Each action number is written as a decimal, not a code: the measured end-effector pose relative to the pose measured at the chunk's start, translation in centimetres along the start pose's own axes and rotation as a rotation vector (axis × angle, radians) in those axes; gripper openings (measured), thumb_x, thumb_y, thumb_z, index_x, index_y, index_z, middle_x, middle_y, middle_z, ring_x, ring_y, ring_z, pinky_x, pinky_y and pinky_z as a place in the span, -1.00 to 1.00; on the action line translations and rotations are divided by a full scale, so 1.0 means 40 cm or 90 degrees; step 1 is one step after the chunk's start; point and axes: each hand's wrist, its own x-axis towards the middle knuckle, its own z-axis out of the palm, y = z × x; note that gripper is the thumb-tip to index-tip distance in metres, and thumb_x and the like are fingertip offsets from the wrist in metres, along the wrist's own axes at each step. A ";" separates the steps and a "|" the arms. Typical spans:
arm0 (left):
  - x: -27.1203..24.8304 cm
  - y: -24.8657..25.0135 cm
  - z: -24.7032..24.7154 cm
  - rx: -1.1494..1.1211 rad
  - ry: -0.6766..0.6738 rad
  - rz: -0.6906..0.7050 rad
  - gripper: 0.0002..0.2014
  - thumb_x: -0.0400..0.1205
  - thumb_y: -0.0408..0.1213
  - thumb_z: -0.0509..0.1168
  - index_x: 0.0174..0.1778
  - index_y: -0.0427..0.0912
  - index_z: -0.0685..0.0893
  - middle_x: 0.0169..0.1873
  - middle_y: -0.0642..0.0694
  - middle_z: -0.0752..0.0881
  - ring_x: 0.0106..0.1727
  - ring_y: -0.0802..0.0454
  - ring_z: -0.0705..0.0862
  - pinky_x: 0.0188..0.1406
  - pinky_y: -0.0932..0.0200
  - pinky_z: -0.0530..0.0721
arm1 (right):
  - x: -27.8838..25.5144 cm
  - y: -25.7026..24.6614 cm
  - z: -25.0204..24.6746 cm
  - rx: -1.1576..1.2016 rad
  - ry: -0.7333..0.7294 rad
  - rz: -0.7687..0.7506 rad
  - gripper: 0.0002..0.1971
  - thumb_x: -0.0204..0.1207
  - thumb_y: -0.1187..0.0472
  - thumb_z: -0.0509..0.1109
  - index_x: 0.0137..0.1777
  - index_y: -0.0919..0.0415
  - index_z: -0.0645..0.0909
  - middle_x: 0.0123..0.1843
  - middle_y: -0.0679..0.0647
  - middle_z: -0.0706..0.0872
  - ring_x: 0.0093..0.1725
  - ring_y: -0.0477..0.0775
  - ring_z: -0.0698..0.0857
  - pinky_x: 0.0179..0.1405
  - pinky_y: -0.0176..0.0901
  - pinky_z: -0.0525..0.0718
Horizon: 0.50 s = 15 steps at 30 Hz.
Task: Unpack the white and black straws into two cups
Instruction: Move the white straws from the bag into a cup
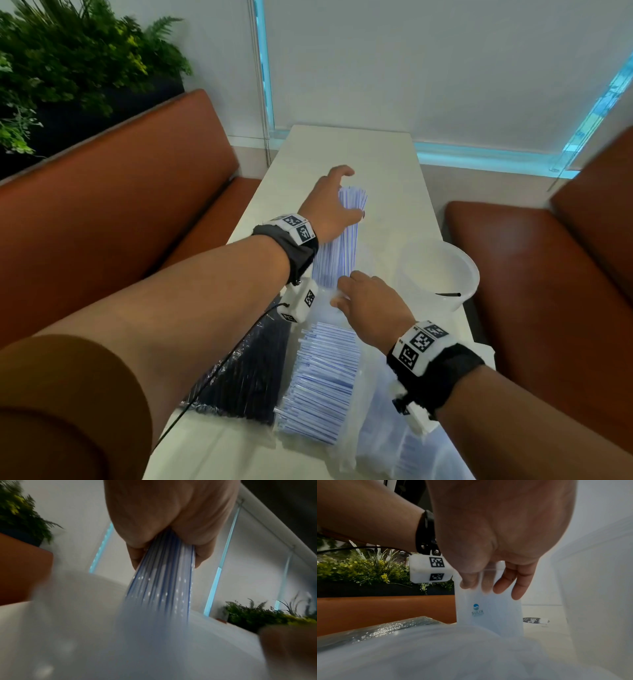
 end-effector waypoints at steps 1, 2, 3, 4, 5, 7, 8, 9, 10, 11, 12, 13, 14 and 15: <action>0.001 -0.008 -0.009 0.011 -0.015 -0.005 -0.35 0.47 -0.08 0.54 0.46 0.13 0.43 0.25 -0.07 0.47 0.09 0.05 0.63 -0.07 0.17 0.57 | -0.001 -0.001 -0.001 0.002 0.002 0.002 -0.83 0.77 -0.03 0.18 0.08 0.05 0.44 -0.07 -0.07 0.38 -0.14 0.10 0.42 -0.17 -0.06 0.39; 0.002 -0.017 -0.016 0.046 -0.046 -0.012 -0.35 0.48 -0.04 0.55 0.46 0.15 0.45 0.29 -0.08 0.48 -0.01 0.13 0.63 -0.10 0.21 0.54 | -0.001 -0.002 -0.002 0.000 0.003 0.003 -0.83 0.78 -0.03 0.17 0.08 0.05 0.44 -0.06 -0.08 0.38 -0.14 0.10 0.42 -0.17 -0.06 0.38; 0.002 -0.024 -0.021 0.079 -0.073 -0.017 -0.35 0.48 0.00 0.56 0.47 0.14 0.46 0.33 -0.09 0.47 -0.07 0.20 0.62 -0.08 0.22 0.52 | -0.001 -0.002 -0.002 -0.003 0.002 0.002 -0.82 0.78 -0.03 0.17 0.10 0.06 0.46 -0.06 -0.07 0.38 -0.14 0.10 0.42 -0.16 -0.06 0.38; 0.002 -0.027 -0.023 0.099 -0.078 -0.017 -0.34 0.48 0.03 0.56 0.48 0.11 0.47 0.37 -0.09 0.46 -0.07 0.21 0.61 -0.01 0.23 0.51 | 0.000 -0.002 -0.003 -0.006 0.003 -0.001 -0.81 0.78 -0.03 0.17 0.11 0.07 0.47 -0.05 -0.07 0.39 -0.14 0.10 0.43 -0.16 -0.06 0.39; 0.001 -0.023 -0.024 0.105 -0.062 -0.007 -0.34 0.49 0.03 0.56 0.49 0.09 0.47 0.40 -0.07 0.43 0.00 0.17 0.61 0.08 0.22 0.50 | 0.000 -0.001 -0.004 -0.006 0.005 -0.003 -0.81 0.78 -0.04 0.17 0.12 0.07 0.47 -0.04 -0.07 0.40 -0.13 0.10 0.43 -0.16 -0.06 0.39; -0.001 -0.011 -0.021 0.122 -0.025 0.030 -0.31 0.49 -0.01 0.55 0.51 0.05 0.45 0.46 -0.06 0.41 0.25 0.03 0.55 0.24 0.15 0.50 | 0.001 0.001 -0.004 -0.009 0.012 -0.009 -0.80 0.78 -0.04 0.18 0.14 0.08 0.48 -0.04 -0.06 0.40 -0.13 0.09 0.43 -0.16 -0.06 0.40; -0.002 -0.003 -0.018 0.154 -0.038 0.048 -0.31 0.50 -0.02 0.55 0.53 0.04 0.44 0.46 -0.06 0.43 0.34 -0.04 0.52 0.27 0.12 0.48 | 0.001 0.002 -0.003 -0.011 0.012 -0.010 -0.80 0.77 -0.03 0.18 0.14 0.07 0.48 -0.04 -0.06 0.40 -0.13 0.09 0.44 -0.17 -0.07 0.39; -0.004 0.002 -0.014 0.190 -0.064 0.058 -0.30 0.50 0.00 0.54 0.53 0.04 0.43 0.45 -0.06 0.47 0.40 -0.09 0.49 0.26 0.12 0.46 | 0.001 0.002 -0.002 -0.011 0.010 -0.010 -0.81 0.77 -0.03 0.19 0.14 0.07 0.48 -0.04 -0.07 0.40 -0.13 0.08 0.44 -0.17 -0.08 0.39; -0.006 0.006 -0.011 0.217 -0.080 0.063 -0.31 0.51 0.03 0.53 0.54 0.04 0.43 0.43 -0.06 0.49 0.42 -0.11 0.48 0.23 0.12 0.44 | 0.002 0.003 -0.001 -0.009 0.007 -0.011 -0.83 0.77 -0.03 0.19 0.13 0.05 0.47 -0.04 -0.07 0.40 -0.13 0.08 0.44 -0.17 -0.08 0.38; -0.008 0.008 -0.010 0.232 -0.083 0.070 -0.31 0.52 0.06 0.51 0.54 0.04 0.43 0.43 -0.06 0.50 0.43 -0.11 0.46 0.22 0.11 0.44 | 0.004 0.005 -0.001 -0.006 0.004 -0.011 -0.84 0.77 -0.03 0.20 0.12 0.04 0.47 -0.04 -0.07 0.39 -0.12 0.08 0.44 -0.17 -0.08 0.38; -0.009 0.010 -0.008 0.244 -0.083 0.080 -0.31 0.54 0.09 0.49 0.55 0.03 0.42 0.45 -0.06 0.49 0.44 -0.11 0.44 0.23 0.07 0.47 | 0.005 0.006 -0.002 -0.002 0.001 -0.010 -0.84 0.76 -0.02 0.20 0.12 0.04 0.47 -0.04 -0.08 0.39 -0.12 0.09 0.44 -0.17 -0.08 0.37; -0.011 0.013 -0.008 0.262 -0.095 0.092 -0.30 0.55 0.12 0.47 0.57 0.03 0.39 0.48 -0.06 0.47 0.46 -0.12 0.42 0.27 0.01 0.51 | 0.008 0.007 -0.003 0.002 -0.002 -0.009 -0.85 0.76 -0.02 0.20 0.13 0.03 0.47 -0.03 -0.08 0.39 -0.10 0.10 0.46 -0.15 -0.08 0.38; -0.012 0.015 -0.009 0.284 -0.117 0.098 -0.27 0.55 0.13 0.46 0.60 0.03 0.36 0.51 -0.06 0.44 0.49 -0.14 0.40 0.32 -0.06 0.53 | 0.011 0.008 -0.003 0.002 -0.007 -0.010 -0.85 0.76 -0.02 0.20 0.14 0.03 0.48 -0.03 -0.08 0.39 -0.07 0.12 0.50 -0.14 -0.08 0.39; -0.015 0.018 -0.012 0.296 -0.132 0.099 -0.24 0.54 0.14 0.46 0.61 0.04 0.33 0.53 -0.06 0.43 0.50 -0.15 0.39 0.35 -0.10 0.54 | 0.013 0.008 -0.005 0.001 -0.014 -0.009 -0.84 0.76 -0.03 0.20 0.15 0.03 0.48 -0.01 -0.08 0.40 -0.02 0.14 0.54 -0.13 -0.07 0.42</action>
